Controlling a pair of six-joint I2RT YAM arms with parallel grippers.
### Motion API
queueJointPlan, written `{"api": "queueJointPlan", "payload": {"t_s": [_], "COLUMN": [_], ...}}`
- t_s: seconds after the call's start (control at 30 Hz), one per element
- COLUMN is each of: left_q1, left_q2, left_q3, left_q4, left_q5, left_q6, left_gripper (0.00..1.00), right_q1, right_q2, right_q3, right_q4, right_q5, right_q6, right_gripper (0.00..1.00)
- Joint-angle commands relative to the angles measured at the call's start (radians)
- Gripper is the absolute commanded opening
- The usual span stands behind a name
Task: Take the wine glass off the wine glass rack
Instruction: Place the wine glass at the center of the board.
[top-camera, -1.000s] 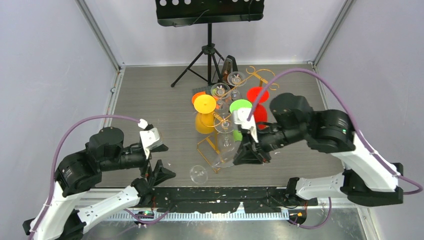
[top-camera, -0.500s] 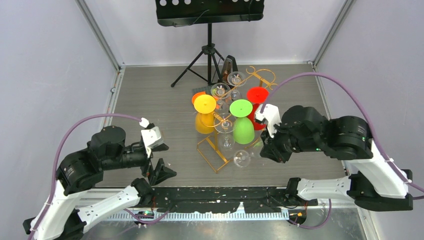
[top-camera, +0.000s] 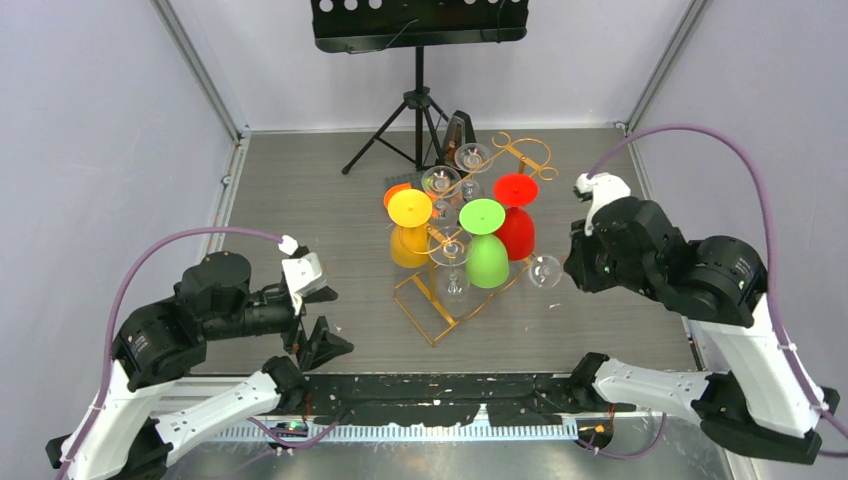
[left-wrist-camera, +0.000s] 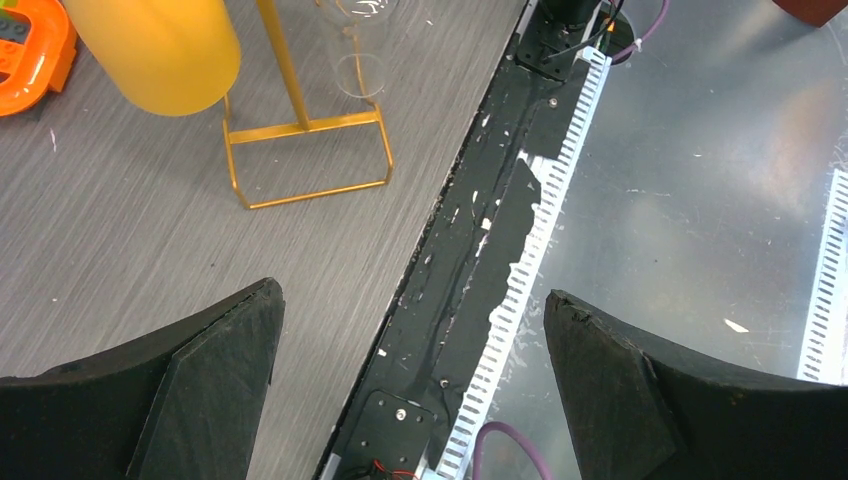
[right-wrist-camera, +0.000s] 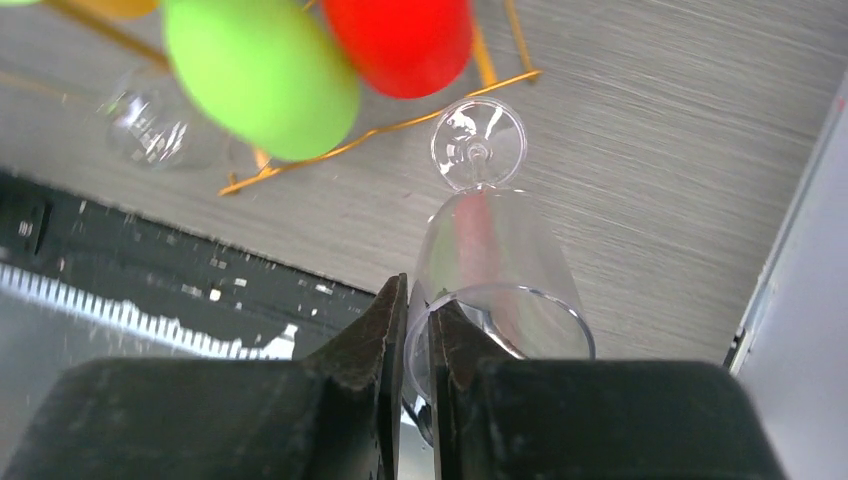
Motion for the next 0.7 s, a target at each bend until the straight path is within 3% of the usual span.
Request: {"api": "queueJointPlan", "payload": {"t_s": [0.0, 0.3, 0.67], "left_q1": [0.0, 0.0, 0.0], "left_q2": [-0.007, -0.023, -0.043], "left_q3": [0.017, -0.001, -0.005], "left_q4": [0.047, 0.057, 0.062], "left_q5": [0.036, 0.029, 0.028], "left_q6": [-0.018, -0.035, -0.046], "left_gripper": [1.0, 1.0, 1.0], "right_q1": [-0.155, -0.503, -0.825], "right_q2": [-0.014, 0.099, 0.38], "right_q3": [-0.037, -0.06, 0.013], "right_q4": [0.124, 0.307, 0.466], "right_q5": [0.024, -0.101, -0.237], "right_q6": [-0.051, -0.2, -0.212], "right_gripper": [0.05, 0.05, 0.06]}}
